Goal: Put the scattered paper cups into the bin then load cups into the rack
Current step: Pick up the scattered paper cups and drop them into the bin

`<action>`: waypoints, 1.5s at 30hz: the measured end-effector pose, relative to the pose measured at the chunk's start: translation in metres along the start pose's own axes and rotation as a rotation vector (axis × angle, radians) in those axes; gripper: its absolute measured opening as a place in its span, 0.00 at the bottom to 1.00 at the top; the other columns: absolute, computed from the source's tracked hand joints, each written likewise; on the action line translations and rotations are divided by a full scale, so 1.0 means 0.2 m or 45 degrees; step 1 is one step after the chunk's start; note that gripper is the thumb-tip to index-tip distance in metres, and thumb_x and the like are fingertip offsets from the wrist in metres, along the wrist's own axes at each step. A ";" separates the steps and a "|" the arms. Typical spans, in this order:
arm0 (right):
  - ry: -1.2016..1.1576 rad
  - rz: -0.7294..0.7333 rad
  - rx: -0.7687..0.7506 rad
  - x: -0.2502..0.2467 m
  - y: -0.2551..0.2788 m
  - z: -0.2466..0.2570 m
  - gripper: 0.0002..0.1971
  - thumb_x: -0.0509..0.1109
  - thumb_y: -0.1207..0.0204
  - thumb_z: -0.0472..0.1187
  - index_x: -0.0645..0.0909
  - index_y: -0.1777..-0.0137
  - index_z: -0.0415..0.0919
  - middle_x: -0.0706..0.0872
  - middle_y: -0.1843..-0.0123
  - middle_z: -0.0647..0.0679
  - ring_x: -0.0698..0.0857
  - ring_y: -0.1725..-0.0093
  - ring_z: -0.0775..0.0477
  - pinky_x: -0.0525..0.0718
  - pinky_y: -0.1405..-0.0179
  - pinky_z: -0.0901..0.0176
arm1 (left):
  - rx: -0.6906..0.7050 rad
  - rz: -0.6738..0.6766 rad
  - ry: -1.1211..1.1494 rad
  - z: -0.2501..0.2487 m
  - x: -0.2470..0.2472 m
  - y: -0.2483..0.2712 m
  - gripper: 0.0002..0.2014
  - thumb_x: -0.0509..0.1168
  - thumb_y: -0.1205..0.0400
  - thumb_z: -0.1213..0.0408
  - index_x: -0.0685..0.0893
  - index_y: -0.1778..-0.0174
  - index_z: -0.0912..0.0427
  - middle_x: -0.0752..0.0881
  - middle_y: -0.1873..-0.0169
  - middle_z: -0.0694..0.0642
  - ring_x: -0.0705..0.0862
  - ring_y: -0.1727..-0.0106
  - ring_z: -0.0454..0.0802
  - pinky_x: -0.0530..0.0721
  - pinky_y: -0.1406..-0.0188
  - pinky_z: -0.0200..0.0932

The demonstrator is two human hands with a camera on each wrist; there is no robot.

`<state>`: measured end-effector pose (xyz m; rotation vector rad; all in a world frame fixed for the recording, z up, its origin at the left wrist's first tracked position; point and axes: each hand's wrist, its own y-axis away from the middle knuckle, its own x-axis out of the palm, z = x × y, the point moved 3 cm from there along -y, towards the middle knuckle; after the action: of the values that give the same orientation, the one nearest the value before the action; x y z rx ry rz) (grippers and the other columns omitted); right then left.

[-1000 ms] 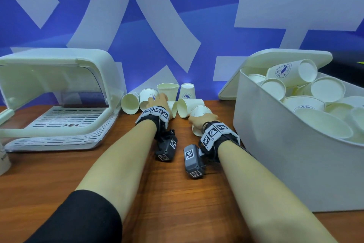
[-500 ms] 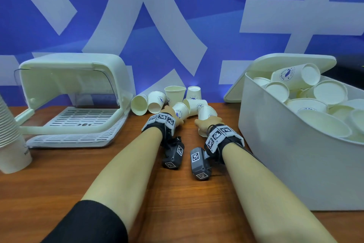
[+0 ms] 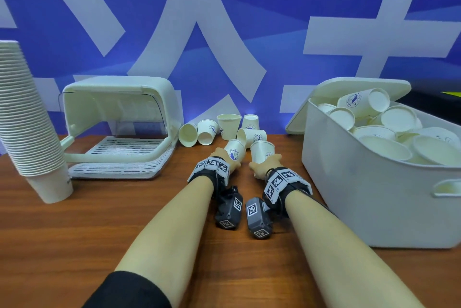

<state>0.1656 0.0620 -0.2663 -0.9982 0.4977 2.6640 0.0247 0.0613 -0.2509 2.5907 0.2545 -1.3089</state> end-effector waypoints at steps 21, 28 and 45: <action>-0.432 0.016 -0.298 -0.31 0.26 0.14 0.36 0.78 0.40 0.54 0.77 0.35 0.34 0.88 0.45 0.41 0.85 0.55 0.44 0.78 0.66 0.57 | 0.145 -0.128 0.561 -0.21 -0.22 0.26 0.37 0.74 0.36 0.39 0.79 0.44 0.68 0.85 0.59 0.57 0.84 0.63 0.53 0.78 0.71 0.39; -0.617 -0.115 -0.487 -0.57 0.33 0.35 0.41 0.72 0.46 0.61 0.78 0.39 0.31 0.86 0.47 0.38 0.85 0.60 0.43 0.80 0.68 0.56 | 0.379 -0.219 0.961 -0.46 -0.40 0.34 0.39 0.71 0.25 0.45 0.63 0.31 0.69 0.80 0.48 0.61 0.84 0.51 0.58 0.85 0.47 0.52; -0.571 -0.430 -0.501 -1.24 0.41 0.18 0.25 0.71 0.33 0.53 0.83 0.41 0.36 0.88 0.52 0.45 0.88 0.50 0.44 0.87 0.43 0.44 | 0.668 0.024 1.053 -0.98 -0.36 0.57 0.29 0.69 0.22 0.53 0.69 0.30 0.64 0.82 0.44 0.56 0.85 0.48 0.53 0.86 0.47 0.51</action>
<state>0.2991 -0.0264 -0.0559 -0.4769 -0.2731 2.5950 0.1612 0.0025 -0.0658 3.4408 0.0042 -0.2221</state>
